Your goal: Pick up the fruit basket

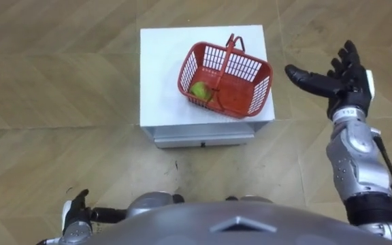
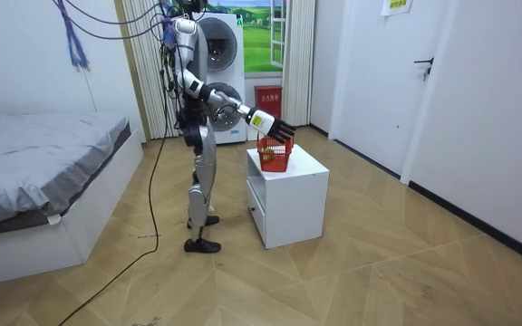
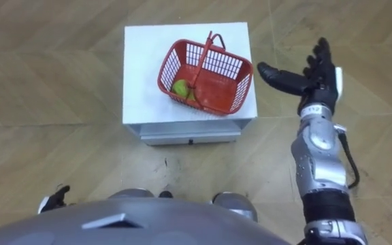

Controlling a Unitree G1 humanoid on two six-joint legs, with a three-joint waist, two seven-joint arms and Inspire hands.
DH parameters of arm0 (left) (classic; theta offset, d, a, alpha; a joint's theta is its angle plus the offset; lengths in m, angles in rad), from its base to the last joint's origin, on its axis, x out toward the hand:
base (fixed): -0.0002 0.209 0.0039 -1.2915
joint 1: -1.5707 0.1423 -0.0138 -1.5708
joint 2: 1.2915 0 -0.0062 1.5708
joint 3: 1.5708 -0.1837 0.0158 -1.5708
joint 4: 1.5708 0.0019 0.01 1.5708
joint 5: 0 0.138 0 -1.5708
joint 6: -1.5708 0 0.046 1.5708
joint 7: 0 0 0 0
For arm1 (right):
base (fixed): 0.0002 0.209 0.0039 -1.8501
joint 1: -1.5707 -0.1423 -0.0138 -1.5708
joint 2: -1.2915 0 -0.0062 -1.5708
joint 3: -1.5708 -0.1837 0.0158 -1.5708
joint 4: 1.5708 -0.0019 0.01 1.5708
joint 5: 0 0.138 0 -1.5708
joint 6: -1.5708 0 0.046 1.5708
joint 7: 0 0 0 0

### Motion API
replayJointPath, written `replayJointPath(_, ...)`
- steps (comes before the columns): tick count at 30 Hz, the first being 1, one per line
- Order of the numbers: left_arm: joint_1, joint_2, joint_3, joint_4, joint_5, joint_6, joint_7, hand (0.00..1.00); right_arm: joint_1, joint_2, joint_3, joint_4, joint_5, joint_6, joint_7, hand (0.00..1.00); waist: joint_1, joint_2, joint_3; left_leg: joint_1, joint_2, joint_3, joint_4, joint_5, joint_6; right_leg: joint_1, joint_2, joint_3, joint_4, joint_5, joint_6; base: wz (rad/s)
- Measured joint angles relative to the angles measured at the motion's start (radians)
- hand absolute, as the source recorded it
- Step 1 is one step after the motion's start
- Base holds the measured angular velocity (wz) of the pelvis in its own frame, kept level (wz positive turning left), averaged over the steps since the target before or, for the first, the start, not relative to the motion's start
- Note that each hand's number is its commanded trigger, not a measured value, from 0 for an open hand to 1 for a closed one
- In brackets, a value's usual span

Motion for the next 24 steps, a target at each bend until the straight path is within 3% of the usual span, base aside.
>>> replayJointPath(2,0.001,-0.002,0.016,0.000,0.002,-0.001,0.001,0.00,-0.001,0.001,-0.004,0.119,-0.031,-0.016,0.000,0.00,-0.005,-0.005,-0.0017,0.004,0.000,0.000,-0.003,0.000,0.000,0.002,0.000,0.000,0.000,0.000,0.000,0.00)
replayJointPath(6,0.000,-0.005,0.041,0.001,0.036,-0.003,0.011,0.00,0.030,0.004,-0.031,0.448,-0.092,-0.002,0.007,0.00,-0.008,-0.010,-0.0012,0.019,-0.001,-0.015,-0.009,0.000,0.000,0.026,-0.001,-0.025,0.000,-0.001,0.002,0.11)
replayJointPath(10,-0.012,-0.006,0.057,0.008,0.047,-0.006,0.016,0.00,0.037,0.010,-0.035,0.679,-0.132,0.008,0.016,0.00,-0.002,-0.009,0.0021,0.031,-0.002,-0.015,-0.011,-0.002,-0.002,0.033,0.000,-0.013,0.000,-0.004,0.006,-0.04)
replayJointPath(12,-0.019,-0.009,0.055,0.009,0.047,-0.009,0.019,0.00,0.037,0.010,-0.035,0.728,-0.138,0.008,0.016,0.00,0.000,-0.007,0.0033,0.034,-0.002,-0.007,-0.011,-0.002,-0.002,0.033,0.000,0.002,0.000,-0.005,0.005,-0.12)
replayJointPath(15,-0.039,-0.011,0.062,0.033,0.049,-0.010,0.018,0.00,0.035,0.014,-0.037,0.777,-0.148,0.009,0.016,0.00,0.000,-0.009,0.0120,0.041,-0.001,0.001,-0.011,-0.004,-0.004,0.036,0.002,0.007,0.000,-0.005,0.005,-0.10)
replayJointPath(17,-0.041,-0.011,0.074,0.035,0.066,-0.010,0.018,0.00,0.036,0.021,-0.038,0.798,-0.150,0.013,0.017,0.00,0.000,-0.008,0.0121,0.041,0.000,0.001,-0.011,-0.005,-0.005,0.037,0.002,0.007,0.000,-0.005,0.004,-0.02)
replayJointPath(24,0.000,-0.019,0.159,0.038,0.156,0.042,-0.012,0.00,0.047,0.027,-0.066,0.914,-0.218,0.101,0.128,0.00,0.001,-0.016,0.0068,0.065,0.001,0.000,-0.012,-0.008,-0.009,0.053,0.005,0.010,0.000,-0.012,0.000,0.00)
